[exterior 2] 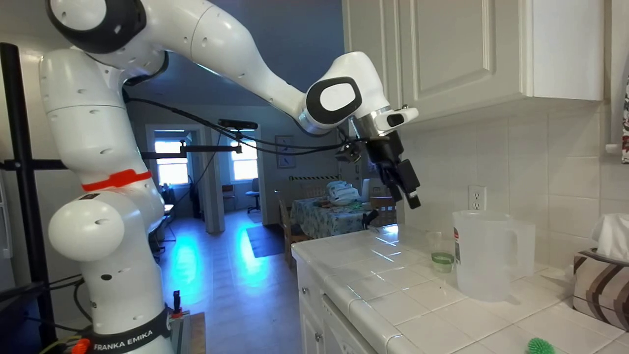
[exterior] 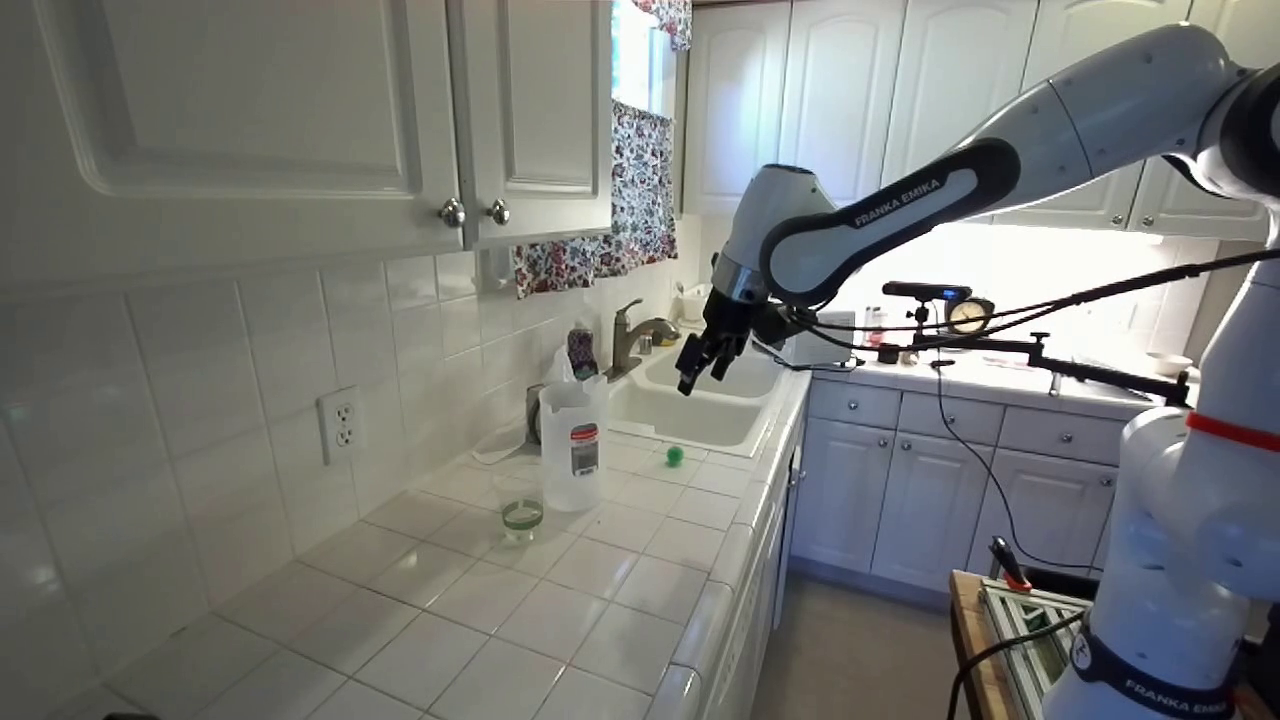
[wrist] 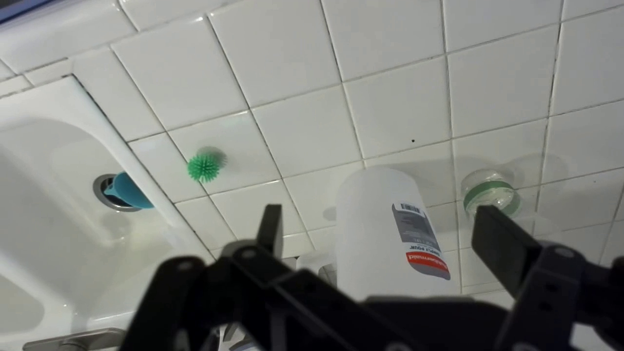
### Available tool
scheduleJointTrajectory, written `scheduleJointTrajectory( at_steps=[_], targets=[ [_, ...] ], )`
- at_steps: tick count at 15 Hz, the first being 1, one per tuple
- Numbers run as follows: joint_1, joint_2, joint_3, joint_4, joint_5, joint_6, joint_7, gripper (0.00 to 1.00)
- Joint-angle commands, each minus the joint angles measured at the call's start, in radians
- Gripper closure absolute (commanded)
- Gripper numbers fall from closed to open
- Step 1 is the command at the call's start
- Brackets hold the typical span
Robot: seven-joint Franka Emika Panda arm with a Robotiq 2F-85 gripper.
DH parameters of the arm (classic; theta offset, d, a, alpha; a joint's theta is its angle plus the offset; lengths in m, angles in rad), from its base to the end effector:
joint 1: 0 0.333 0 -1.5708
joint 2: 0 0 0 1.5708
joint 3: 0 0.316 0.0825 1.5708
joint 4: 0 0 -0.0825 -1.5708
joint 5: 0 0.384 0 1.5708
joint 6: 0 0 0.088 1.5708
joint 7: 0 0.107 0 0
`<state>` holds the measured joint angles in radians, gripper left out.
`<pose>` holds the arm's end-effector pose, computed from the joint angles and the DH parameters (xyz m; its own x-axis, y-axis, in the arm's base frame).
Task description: Pour the contents from the cup into the jar
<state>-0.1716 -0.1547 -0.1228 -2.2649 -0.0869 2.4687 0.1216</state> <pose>0.5018 -0.1537 0.4615 0.8767 -0.3272 0.3527 -0.3542 -0.9351 0.0129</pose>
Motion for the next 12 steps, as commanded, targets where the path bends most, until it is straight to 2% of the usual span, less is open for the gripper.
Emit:
scheduleJointTrajectory(
  at_steps=[1, 6, 8, 12],
  targets=[
    [0.003, 0.0, -0.003, 0.003, 0.001, -0.003, -0.002, 0.0],
    [0.047, 0.086, -0.006, 0.101, 0.153, -0.061, -0.068, 0.0],
    [0.061, 0.13, 0.003, 0.145, 0.207, -0.082, -0.051, 0.0],
    [0.07, 0.227, 0.022, 0.252, 0.219, -0.143, 0.065, 0.0]
  ],
)
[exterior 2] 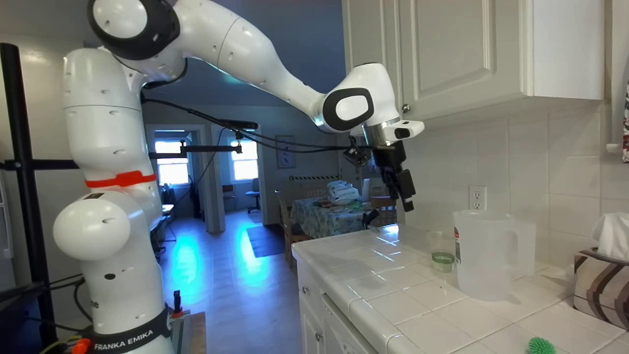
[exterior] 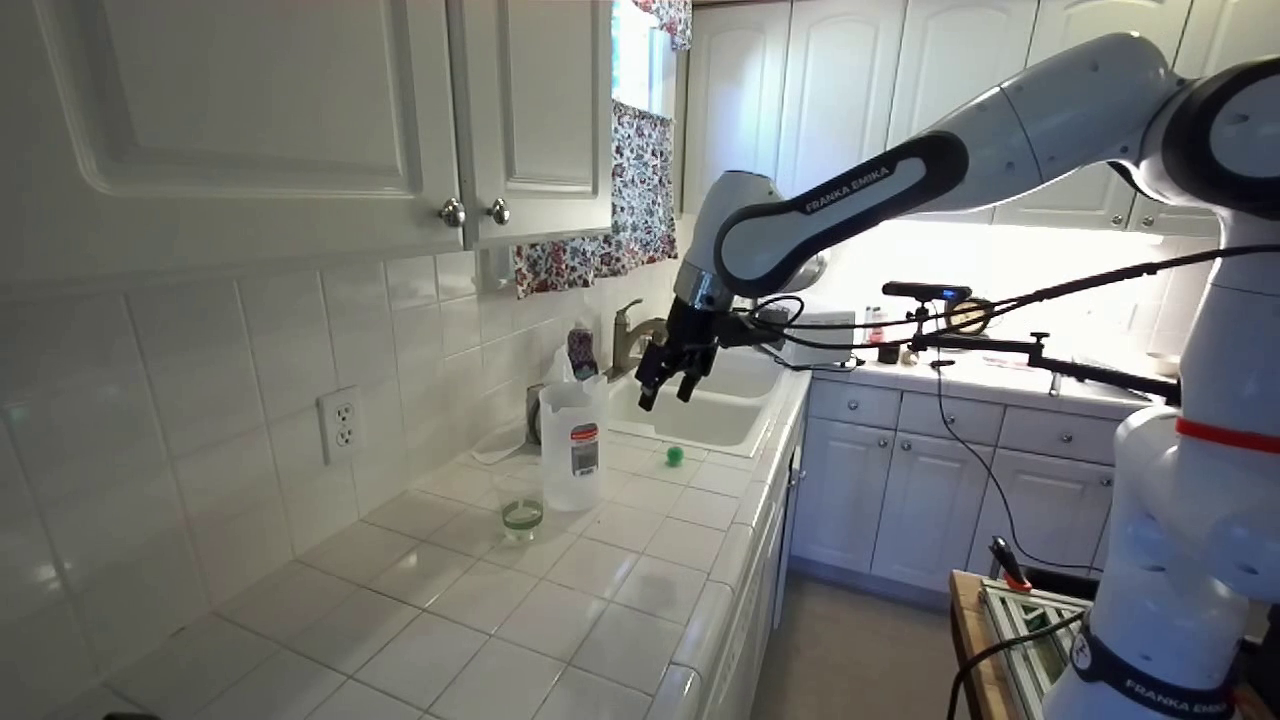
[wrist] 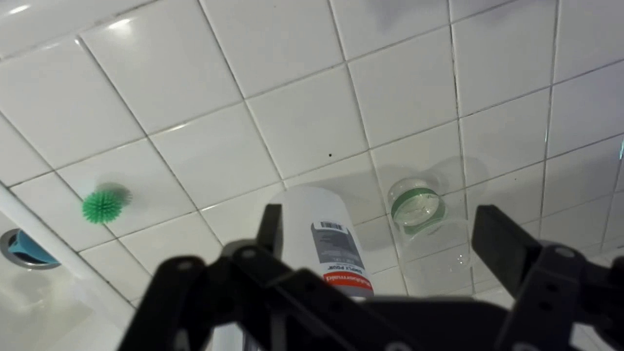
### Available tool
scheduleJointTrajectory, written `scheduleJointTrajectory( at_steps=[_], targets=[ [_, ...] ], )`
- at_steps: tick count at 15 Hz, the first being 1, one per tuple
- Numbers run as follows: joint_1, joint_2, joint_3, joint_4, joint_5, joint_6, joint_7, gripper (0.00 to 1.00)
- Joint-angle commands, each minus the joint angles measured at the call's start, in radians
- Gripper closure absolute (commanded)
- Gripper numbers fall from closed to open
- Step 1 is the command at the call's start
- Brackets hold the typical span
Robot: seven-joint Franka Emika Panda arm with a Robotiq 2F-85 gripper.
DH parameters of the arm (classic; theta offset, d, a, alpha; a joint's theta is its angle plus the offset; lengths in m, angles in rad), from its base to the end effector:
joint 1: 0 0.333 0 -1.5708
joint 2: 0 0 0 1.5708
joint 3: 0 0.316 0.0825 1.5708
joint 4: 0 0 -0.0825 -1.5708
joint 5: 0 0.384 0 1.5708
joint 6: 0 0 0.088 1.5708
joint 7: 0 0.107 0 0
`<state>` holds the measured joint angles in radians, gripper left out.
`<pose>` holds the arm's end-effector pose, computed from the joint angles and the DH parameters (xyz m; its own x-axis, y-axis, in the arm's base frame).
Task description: Pour the contents from the cup into the jar
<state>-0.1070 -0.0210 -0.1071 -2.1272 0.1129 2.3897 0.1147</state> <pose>0.5500 -0.1188 0.4476 0.8817 -0.3923 0.2623 -0.3706 -0.9197 -0.1300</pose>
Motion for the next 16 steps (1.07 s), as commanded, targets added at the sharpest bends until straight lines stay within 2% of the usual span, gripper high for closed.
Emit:
scheduleJointTrajectory(
  at_steps=[1, 5, 6, 10, 16],
  targets=[
    [0.008, 0.114, 0.008, 0.141, 0.017, -0.086, 0.106, 0.0],
    [0.024, 0.186, 0.013, 0.235, -0.013, -0.196, 0.246, 0.0],
    [0.017, 0.135, 0.011, 0.158, -0.002, -0.137, 0.183, 0.0],
    [0.025, 0.168, 0.012, 0.202, -0.002, -0.172, 0.218, 0.0],
    [0.046, 0.242, 0.006, 0.237, -0.016, -0.028, 0.399, 0.0]
  ],
)
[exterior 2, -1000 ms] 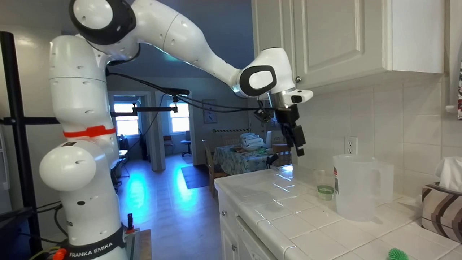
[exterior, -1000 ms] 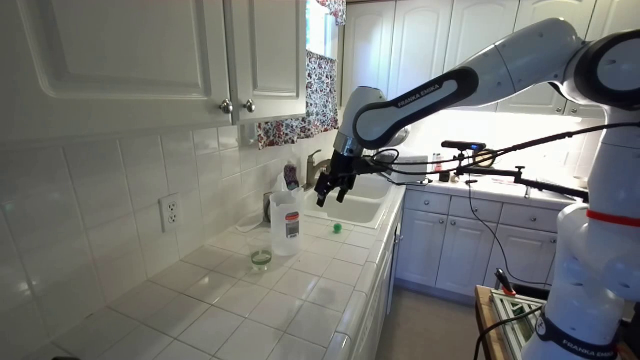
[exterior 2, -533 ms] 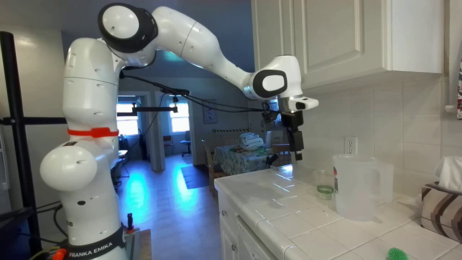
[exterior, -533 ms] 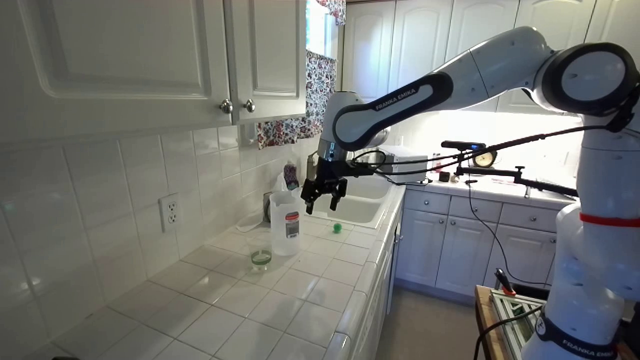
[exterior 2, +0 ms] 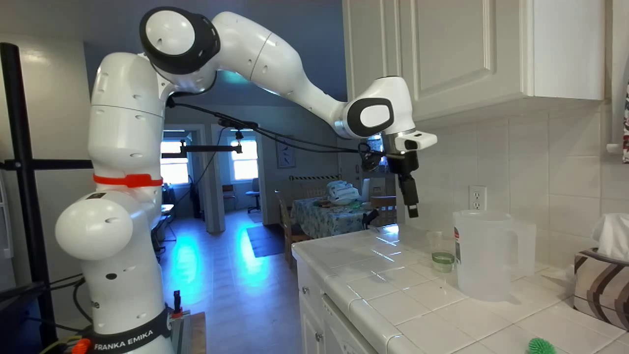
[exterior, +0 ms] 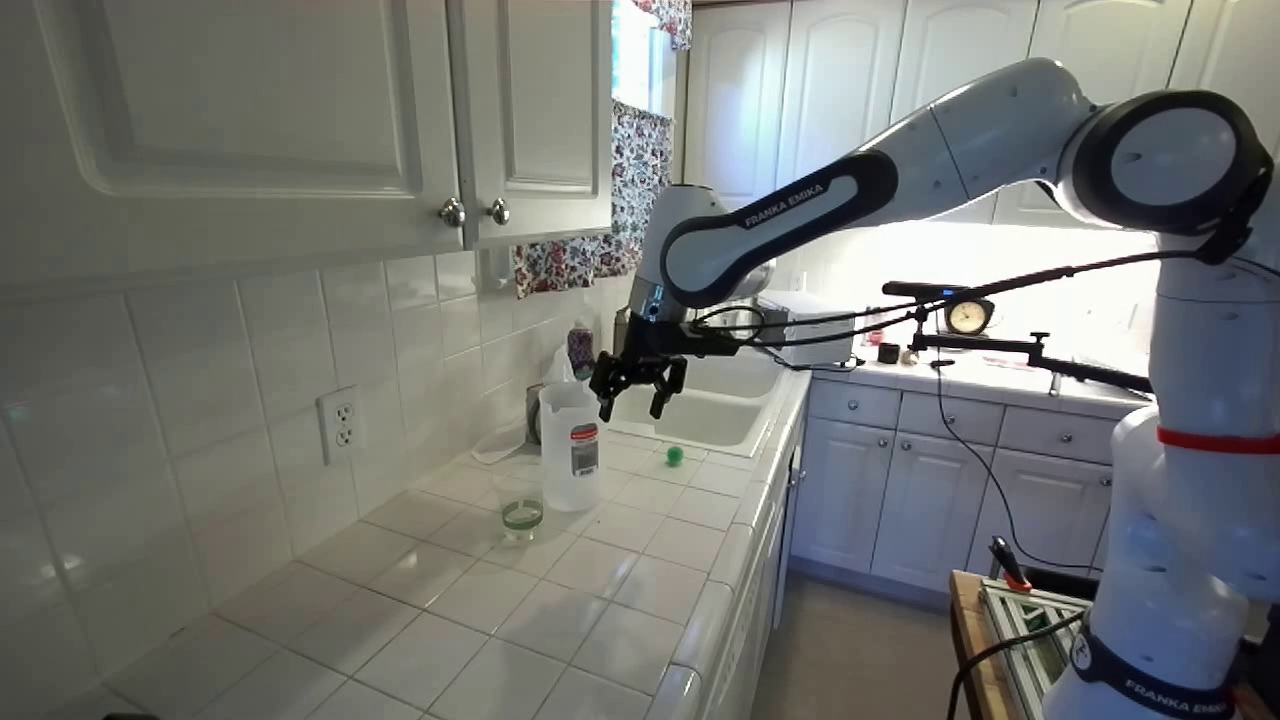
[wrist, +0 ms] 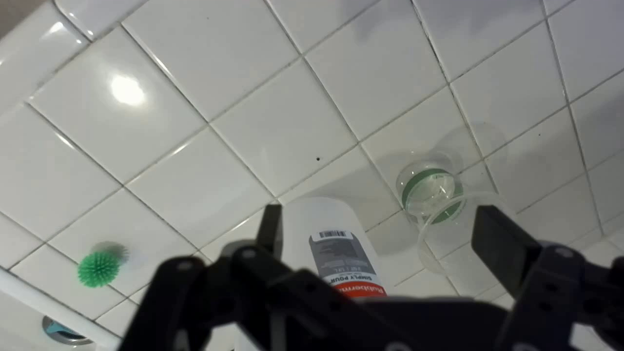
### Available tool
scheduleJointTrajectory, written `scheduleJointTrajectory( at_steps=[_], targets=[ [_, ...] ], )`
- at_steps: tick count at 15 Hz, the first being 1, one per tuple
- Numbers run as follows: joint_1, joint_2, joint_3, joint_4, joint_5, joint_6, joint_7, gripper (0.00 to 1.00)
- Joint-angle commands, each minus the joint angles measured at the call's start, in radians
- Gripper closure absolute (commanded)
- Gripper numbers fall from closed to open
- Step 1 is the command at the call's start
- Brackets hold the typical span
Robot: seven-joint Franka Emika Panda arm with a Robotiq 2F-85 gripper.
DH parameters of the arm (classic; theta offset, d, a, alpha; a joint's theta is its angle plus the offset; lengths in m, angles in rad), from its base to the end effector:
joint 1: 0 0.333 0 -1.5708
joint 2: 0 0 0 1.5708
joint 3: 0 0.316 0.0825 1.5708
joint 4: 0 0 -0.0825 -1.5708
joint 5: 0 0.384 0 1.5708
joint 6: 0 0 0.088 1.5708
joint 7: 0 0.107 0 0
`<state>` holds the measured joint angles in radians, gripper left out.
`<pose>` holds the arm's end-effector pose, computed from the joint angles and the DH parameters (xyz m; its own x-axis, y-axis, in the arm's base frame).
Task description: Pour the contents from the cup into the jar
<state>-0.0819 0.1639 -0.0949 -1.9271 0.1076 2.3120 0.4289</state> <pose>0.6076 -0.1042 0.4274 0.7667 -0.6203 0.1655 -0.5995 -0.7840 -0.1613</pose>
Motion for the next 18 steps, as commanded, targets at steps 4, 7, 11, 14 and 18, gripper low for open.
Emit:
scheduleJointTrajectory(
  at_steps=[4, 7, 11, 14, 18],
  targets=[
    [0.049, 0.115, -0.009, 0.055, -0.02, 0.09, 0.144, 0.0],
    [0.067, 0.16, -0.016, 0.075, -0.037, 0.124, 0.16, 0.0],
    [0.078, 0.214, -0.026, 0.118, -0.056, 0.153, 0.144, 0.0],
    [0.073, 0.253, -0.022, 0.155, -0.035, 0.17, 0.132, 0.0],
    [0.07, 0.308, -0.022, 0.207, -0.027, 0.179, 0.122, 0.0]
  ],
)
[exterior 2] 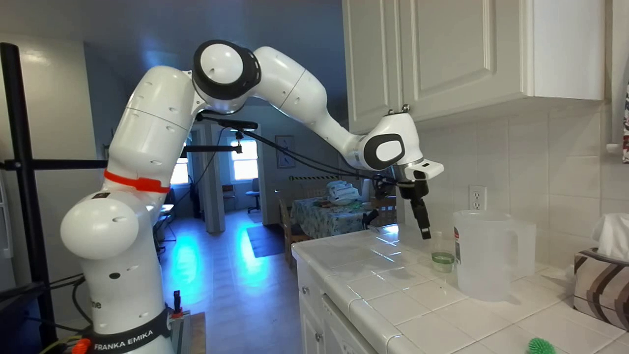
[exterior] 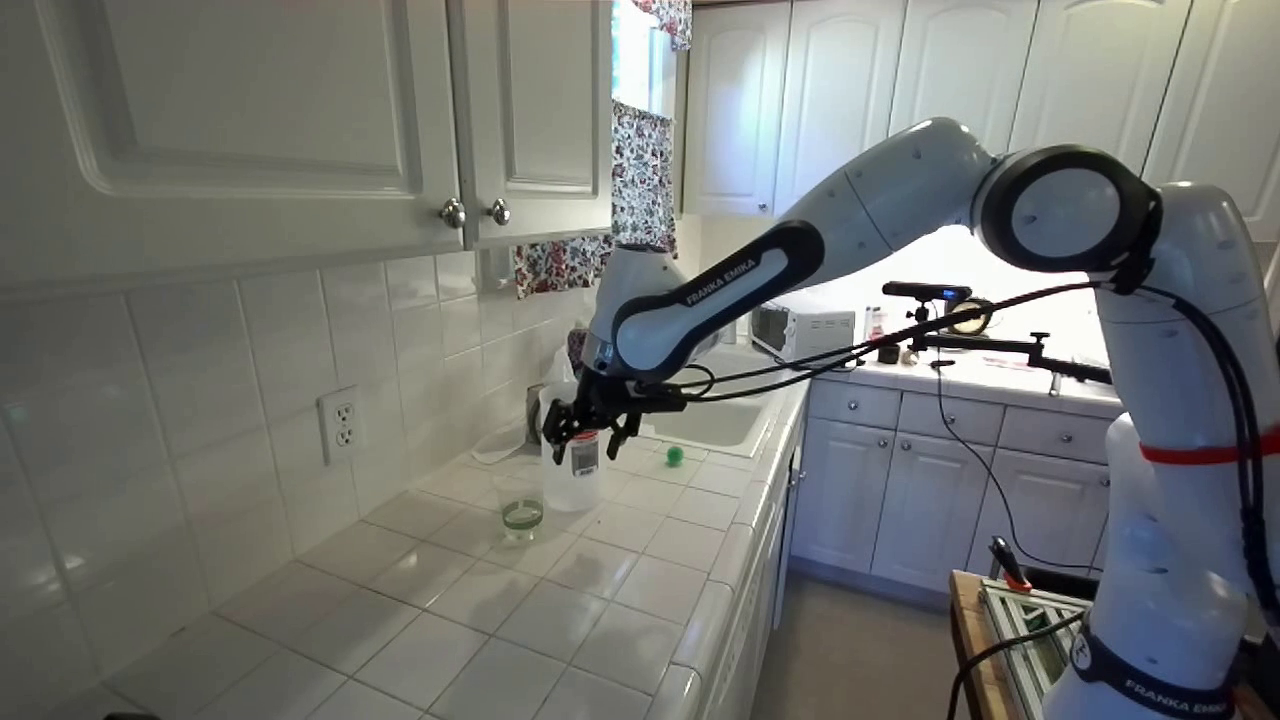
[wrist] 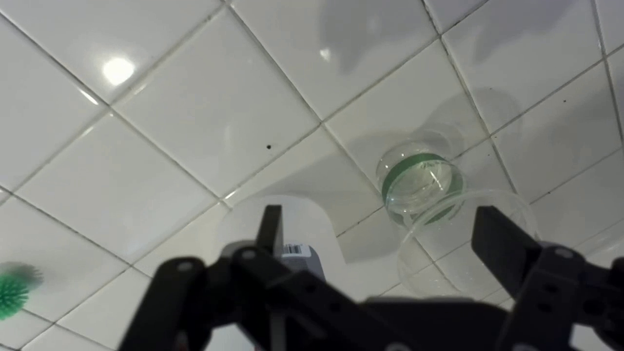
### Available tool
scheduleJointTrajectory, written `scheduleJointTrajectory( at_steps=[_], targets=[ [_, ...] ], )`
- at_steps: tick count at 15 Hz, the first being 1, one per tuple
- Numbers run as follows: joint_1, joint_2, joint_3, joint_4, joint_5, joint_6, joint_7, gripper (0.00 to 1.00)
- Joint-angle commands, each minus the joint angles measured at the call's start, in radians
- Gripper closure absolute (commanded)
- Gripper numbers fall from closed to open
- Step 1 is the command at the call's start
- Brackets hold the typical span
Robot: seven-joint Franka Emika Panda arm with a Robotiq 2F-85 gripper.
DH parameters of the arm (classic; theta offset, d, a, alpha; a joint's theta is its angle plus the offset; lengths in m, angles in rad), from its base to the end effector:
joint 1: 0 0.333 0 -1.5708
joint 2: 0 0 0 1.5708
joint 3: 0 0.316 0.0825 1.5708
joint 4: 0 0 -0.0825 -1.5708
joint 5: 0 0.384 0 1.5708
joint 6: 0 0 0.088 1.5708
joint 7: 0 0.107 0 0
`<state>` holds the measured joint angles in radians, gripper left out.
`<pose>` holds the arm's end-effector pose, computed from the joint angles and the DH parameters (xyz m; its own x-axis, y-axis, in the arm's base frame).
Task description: Pour the contents from the cup into the jar
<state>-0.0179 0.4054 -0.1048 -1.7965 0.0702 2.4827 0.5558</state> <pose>0.6690 -0.0762 0.3538 0.7235 -0.6512 0.2293 -0.6317 -0.7584 -0.1607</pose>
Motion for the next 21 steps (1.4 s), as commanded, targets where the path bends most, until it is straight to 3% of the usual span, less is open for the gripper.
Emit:
scheduleJointTrajectory(
  at_steps=[1, 18, 19, 20, 21],
  targets=[
    [0.006, 0.078, -0.012, 0.087, 0.011, 0.013, -0.006, 0.0],
    [-0.001, 0.267, -0.006, 0.303, 0.072, 0.014, -0.005, 0.0],
    [-0.001, 0.274, -0.006, 0.312, 0.071, 0.011, -0.006, 0.04],
    [-0.001, 0.28, -0.005, 0.319, 0.072, 0.009, -0.006, 0.27],
    [-0.002, 0.286, -0.005, 0.327, 0.073, 0.008, -0.007, 0.28]
  ],
)
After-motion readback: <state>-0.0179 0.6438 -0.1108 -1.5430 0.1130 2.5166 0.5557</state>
